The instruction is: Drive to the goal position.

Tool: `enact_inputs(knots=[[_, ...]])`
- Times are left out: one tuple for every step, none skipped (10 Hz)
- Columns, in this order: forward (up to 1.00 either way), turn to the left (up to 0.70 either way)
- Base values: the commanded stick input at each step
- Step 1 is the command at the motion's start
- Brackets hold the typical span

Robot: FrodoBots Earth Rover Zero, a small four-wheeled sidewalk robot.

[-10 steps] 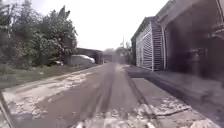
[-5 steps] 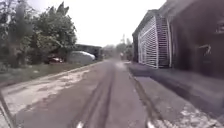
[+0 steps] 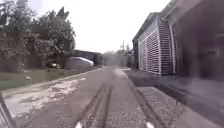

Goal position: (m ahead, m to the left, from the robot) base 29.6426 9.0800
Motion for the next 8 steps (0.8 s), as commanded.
enact_inputs(knots=[[1.0, 0.0], [1.0, 0.0], [1.0, 0.0], [1.0, 0.0], [1.0, 0.0], [1.0, 0.0], [1.0, 0.0], [1.0, 0.0]])
